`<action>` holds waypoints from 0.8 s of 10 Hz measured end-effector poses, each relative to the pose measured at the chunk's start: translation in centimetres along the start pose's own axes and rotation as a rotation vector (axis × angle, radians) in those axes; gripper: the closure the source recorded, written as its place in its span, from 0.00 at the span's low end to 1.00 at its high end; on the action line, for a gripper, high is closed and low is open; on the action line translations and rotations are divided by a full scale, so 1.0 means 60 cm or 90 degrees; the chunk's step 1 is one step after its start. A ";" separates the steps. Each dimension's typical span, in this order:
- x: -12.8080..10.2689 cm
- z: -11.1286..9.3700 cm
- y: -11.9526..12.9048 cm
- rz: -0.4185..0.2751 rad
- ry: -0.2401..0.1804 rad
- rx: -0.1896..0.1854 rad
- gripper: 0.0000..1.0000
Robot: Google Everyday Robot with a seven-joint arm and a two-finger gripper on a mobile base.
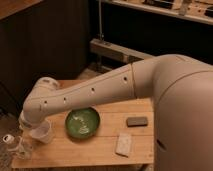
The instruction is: Knock the bottle over
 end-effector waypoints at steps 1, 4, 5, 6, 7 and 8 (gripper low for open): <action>0.006 0.010 -0.002 0.001 -0.019 -0.017 1.00; 0.038 0.045 -0.016 0.022 -0.046 -0.058 1.00; 0.043 0.054 -0.022 0.025 -0.056 -0.073 1.00; 0.044 0.058 -0.026 0.026 -0.066 -0.085 1.00; 0.045 0.061 -0.029 0.026 -0.073 -0.092 1.00; 0.041 0.065 -0.028 0.022 -0.088 -0.103 1.00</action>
